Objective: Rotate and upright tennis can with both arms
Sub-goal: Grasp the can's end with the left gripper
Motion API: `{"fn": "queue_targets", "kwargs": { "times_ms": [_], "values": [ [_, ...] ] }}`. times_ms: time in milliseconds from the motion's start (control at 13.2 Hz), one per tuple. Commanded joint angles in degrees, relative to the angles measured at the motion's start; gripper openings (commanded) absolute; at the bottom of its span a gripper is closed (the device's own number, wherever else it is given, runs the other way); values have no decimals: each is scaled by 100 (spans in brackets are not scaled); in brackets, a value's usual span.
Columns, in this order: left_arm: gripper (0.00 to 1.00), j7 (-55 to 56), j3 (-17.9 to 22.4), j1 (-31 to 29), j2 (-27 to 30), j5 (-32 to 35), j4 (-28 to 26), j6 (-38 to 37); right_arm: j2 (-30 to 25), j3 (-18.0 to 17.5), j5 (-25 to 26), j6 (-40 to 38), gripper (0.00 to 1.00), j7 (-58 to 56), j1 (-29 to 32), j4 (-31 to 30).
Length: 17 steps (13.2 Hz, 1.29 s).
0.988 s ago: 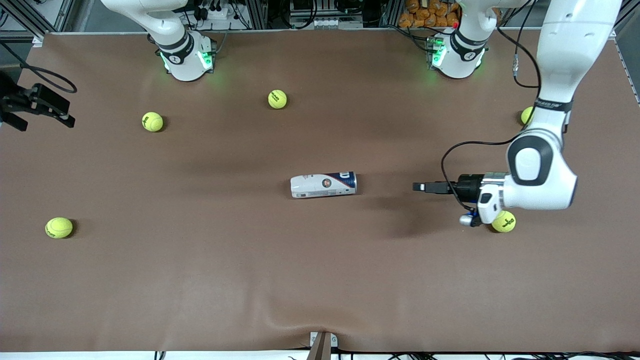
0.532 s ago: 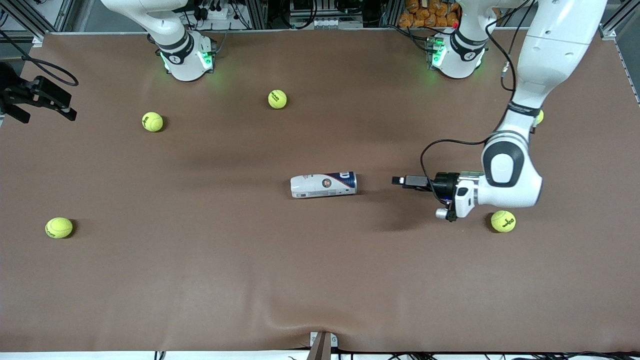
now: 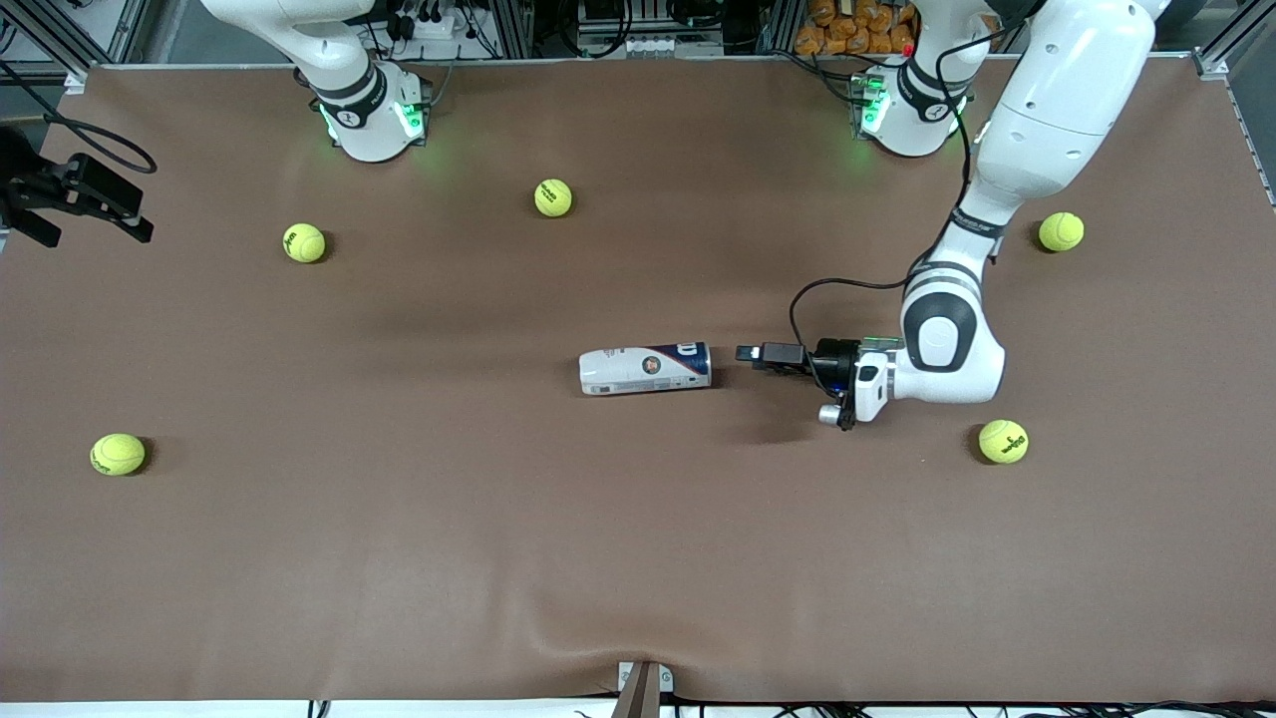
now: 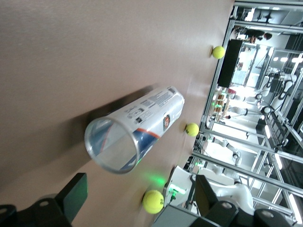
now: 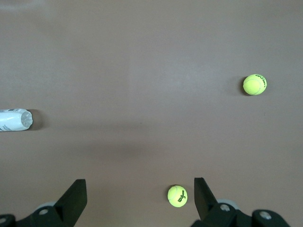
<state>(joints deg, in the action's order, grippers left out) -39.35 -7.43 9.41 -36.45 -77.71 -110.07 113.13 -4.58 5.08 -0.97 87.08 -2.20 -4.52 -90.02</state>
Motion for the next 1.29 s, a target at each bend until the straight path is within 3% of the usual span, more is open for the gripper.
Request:
{"fn": "queue_targets", "kwargs": {
  "times_ms": [0, 608, 760, 988, 1064, 1140, 1216],
  "values": [
    [100, -125, -22, 261, -55, -436, -24, 305, -122, 63, -8, 81, 100, 114, 38, -130],
    [100, -152, -22, 649, -414, -965, 292, 675, -114, 63, -26, 204, 100, 114, 109, -86],
    [79, -160, -22, 711, -424, -1009, 310, 684, -114, 72, -26, 204, 100, 114, 109, -86],
    [69, -161, -22, 834, -450, -1211, 346, 701, -105, 63, -35, 256, 100, 114, 109, -86],
    [55, -248, -13, 834, -476, -1202, 354, 702, -105, 72, -26, 265, 100, 114, 109, -86],
    [12, -379, -22, 825, -477, -1194, 346, 702, -105, 72, -35, 283, 100, 114, 109, -86],
    [0, -380, -13, 825, -477, -1185, 346, 693, -105, 63, -35, 283, 100, 114, 109, -86]
  ]
}}
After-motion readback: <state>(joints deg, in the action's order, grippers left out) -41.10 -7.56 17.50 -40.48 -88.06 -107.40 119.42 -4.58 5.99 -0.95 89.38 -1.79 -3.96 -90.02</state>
